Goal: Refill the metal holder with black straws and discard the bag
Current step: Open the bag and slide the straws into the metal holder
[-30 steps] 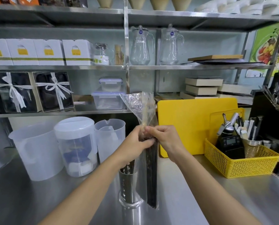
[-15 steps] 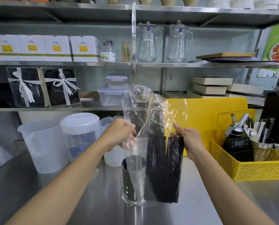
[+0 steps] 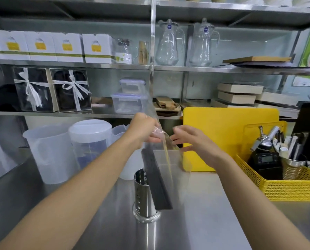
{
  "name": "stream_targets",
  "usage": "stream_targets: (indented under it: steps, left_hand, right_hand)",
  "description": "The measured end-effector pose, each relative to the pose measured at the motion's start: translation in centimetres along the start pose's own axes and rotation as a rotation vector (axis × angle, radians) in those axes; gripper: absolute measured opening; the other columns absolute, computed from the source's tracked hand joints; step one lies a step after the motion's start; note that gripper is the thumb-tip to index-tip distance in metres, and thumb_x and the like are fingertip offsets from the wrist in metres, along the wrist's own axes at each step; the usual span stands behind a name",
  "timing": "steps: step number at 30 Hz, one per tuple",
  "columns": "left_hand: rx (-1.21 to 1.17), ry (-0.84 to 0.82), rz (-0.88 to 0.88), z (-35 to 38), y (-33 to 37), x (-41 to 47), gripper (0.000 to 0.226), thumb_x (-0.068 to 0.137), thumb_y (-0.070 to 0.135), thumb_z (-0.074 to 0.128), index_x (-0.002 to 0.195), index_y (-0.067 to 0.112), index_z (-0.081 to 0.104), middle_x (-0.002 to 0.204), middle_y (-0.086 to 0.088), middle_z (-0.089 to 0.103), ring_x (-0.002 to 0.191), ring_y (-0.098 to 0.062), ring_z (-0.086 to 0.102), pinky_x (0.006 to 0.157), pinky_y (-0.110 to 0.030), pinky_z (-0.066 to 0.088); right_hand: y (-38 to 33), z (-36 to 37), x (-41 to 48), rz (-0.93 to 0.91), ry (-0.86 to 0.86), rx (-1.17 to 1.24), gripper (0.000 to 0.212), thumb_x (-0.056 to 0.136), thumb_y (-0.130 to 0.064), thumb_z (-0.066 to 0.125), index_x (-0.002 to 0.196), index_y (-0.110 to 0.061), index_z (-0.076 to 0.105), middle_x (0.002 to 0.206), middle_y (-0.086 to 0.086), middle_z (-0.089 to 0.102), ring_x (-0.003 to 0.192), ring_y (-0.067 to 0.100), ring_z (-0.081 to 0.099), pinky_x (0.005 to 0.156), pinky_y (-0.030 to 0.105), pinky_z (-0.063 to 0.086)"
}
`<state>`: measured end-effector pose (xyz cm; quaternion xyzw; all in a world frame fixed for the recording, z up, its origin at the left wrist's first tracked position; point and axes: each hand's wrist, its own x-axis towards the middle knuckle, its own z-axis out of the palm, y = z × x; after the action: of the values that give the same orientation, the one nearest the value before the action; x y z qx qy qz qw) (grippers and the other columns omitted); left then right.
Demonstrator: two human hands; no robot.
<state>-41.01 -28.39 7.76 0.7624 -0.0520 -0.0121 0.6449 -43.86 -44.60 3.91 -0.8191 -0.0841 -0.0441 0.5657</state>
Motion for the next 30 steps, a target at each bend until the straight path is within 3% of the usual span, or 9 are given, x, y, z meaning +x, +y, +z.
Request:
stream_targets:
  steps: [4,8,10,13,16,19,22,24,30]
  left_hand:
    - [-0.184,0.043,-0.003,0.8,0.7,-0.8,0.016,0.088,0.000,0.046,0.102,-0.002,0.054,0.079,-0.020,0.065,0.044,-0.018,0.066,0.043,-0.025,0.055]
    - [-0.202,-0.070,-0.008,0.9,0.7,-0.9,0.025,0.087,0.021,0.057,0.106,0.004,0.057,0.087,-0.015,0.069,0.069,-0.021,0.072,0.067,-0.031,0.060]
    - [-0.108,-0.006,0.116,0.6,0.5,-0.6,0.048,0.082,0.038,0.062,0.118,0.008,0.050,0.107,-0.009,0.064,0.092,-0.020,0.066,0.081,-0.033,0.053]
    - [0.273,0.284,0.642,-0.4,0.4,-0.8,0.082,0.071,0.046,0.071,0.134,0.017,0.026,0.138,-0.008,0.033,0.127,-0.020,0.036,0.105,-0.032,0.030]
    - [0.959,0.234,0.956,-0.6,0.6,-1.4,0.105,0.061,0.062,0.069,0.141,0.030,0.010,0.154,-0.009,0.011,0.142,-0.024,0.007,0.112,-0.038,-0.001]
    - [1.440,0.107,0.988,0.6,0.3,-1.5,0.071,0.074,0.058,0.059,0.135,0.030,0.036,0.142,0.001,0.043,0.139,-0.019,0.026,0.109,-0.039,-0.014]
    - [1.374,0.090,0.998,1.3,-0.1,-1.1,0.016,0.085,0.024,0.053,0.096,0.022,0.064,0.092,0.005,0.069,0.105,-0.019,0.057,0.108,-0.034,-0.002]
    - [1.252,0.090,0.881,0.9,-0.4,-0.6,0.016,0.085,0.015,0.050,0.084,0.022,0.065,0.076,0.009,0.062,0.102,-0.024,0.056,0.109,-0.034,0.012]
    - [1.043,0.065,0.683,-1.1,0.0,0.0,0.007,0.083,0.024,0.062,0.078,0.024,0.067,0.082,0.003,0.070,0.088,-0.022,0.060,0.080,-0.032,0.037]
  right_hand:
    - [-1.1,1.6,-0.5,-0.053,-0.115,-0.341,0.089,0.066,-0.039,0.079,0.139,-0.027,0.029,0.110,-0.012,0.053,0.100,0.009,0.054,0.082,0.026,0.045]
    - [-0.1,1.7,0.7,-0.179,0.158,-0.351,0.015,0.074,-0.001,0.064,0.087,-0.007,0.059,0.077,0.003,0.059,0.078,0.025,0.058,0.074,0.045,0.050]
    - [0.2,0.5,0.8,-0.172,0.156,-0.293,0.011,0.074,0.007,0.058,0.074,-0.004,0.060,0.074,0.009,0.063,0.073,0.025,0.059,0.075,0.046,0.052]
    - [0.0,-1.1,0.0,-0.166,0.082,-0.288,0.011,0.078,0.008,0.060,0.088,0.005,0.064,0.088,0.018,0.067,0.083,0.025,0.064,0.078,0.039,0.054]
    - [0.0,-2.0,-0.1,-0.188,0.049,-0.272,0.011,0.079,0.005,0.063,0.089,0.001,0.066,0.086,0.012,0.068,0.082,0.019,0.064,0.079,0.034,0.054]
    - [0.0,-1.8,-0.2,-0.212,0.032,-0.250,0.009,0.078,0.002,0.065,0.087,0.003,0.065,0.081,0.009,0.066,0.078,0.017,0.061,0.078,0.036,0.052]
    - [0.2,-1.2,-0.3,-0.250,0.065,-0.315,0.021,0.076,-0.007,0.070,0.095,-0.007,0.064,0.096,0.014,0.066,0.084,0.019,0.058,0.080,0.037,0.048]
    - [0.9,-1.3,-0.4,-0.248,0.115,-0.336,0.046,0.070,-0.022,0.077,0.111,-0.022,0.056,0.116,0.007,0.060,0.102,0.015,0.052,0.090,0.033,0.041]
    - [4.1,-4.1,-1.5,-0.020,0.121,0.041,0.114,0.053,-0.046,0.078,0.146,-0.032,0.013,0.150,0.001,0.032,0.137,0.019,0.029,0.100,0.032,0.028]
